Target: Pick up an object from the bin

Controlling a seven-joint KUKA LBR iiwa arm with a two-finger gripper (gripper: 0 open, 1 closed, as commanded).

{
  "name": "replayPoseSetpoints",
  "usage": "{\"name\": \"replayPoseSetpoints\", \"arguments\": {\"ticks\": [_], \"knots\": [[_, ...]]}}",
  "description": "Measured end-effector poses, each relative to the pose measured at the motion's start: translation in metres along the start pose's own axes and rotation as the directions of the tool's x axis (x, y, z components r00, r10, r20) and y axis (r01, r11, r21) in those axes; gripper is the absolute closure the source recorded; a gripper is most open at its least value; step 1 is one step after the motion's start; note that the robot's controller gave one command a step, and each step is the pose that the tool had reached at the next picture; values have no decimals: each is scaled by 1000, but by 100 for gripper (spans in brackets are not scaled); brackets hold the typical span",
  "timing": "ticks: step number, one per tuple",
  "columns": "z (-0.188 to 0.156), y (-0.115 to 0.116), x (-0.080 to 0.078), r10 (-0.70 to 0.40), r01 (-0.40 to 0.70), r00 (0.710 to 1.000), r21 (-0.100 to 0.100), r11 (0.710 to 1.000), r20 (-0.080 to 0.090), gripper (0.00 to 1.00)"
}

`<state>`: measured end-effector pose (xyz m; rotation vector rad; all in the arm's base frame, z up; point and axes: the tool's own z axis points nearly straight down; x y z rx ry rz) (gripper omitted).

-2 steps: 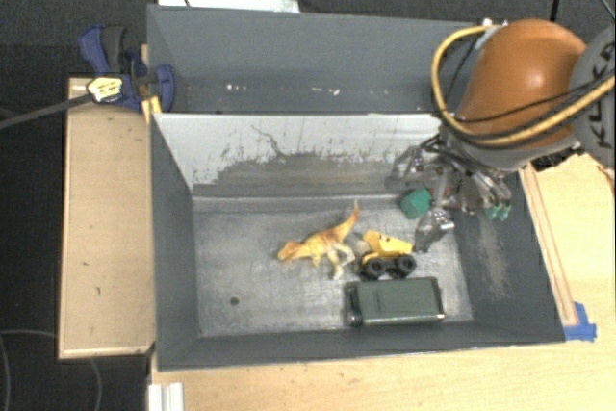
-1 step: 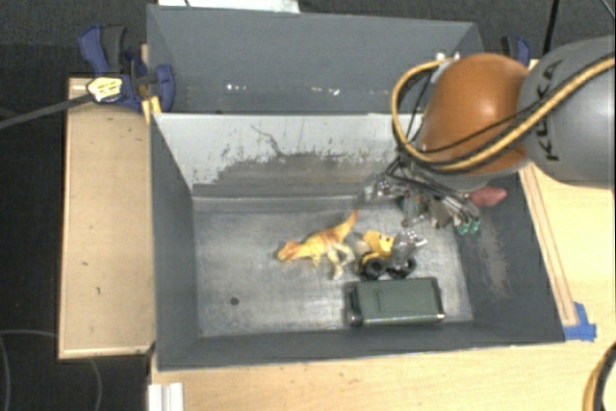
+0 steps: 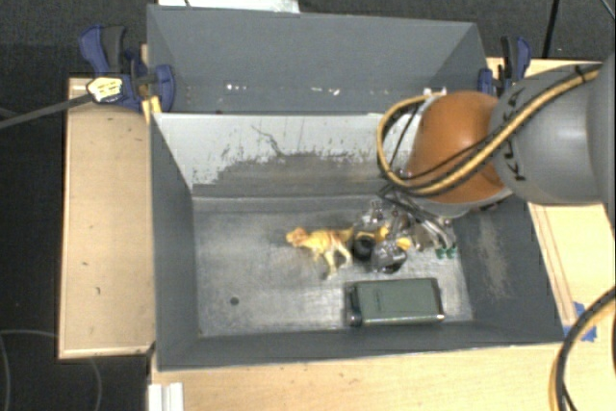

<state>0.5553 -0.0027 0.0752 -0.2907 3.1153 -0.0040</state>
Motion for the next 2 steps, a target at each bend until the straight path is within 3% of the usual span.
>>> {"name": "replayPoseSetpoints", "arguments": {"ticks": [1,2], "knots": [[0,0,0,0,0,1000,0,1000,0,100],[-146,-20,-12,35,-35,999,-3,999,-8,100]]}}
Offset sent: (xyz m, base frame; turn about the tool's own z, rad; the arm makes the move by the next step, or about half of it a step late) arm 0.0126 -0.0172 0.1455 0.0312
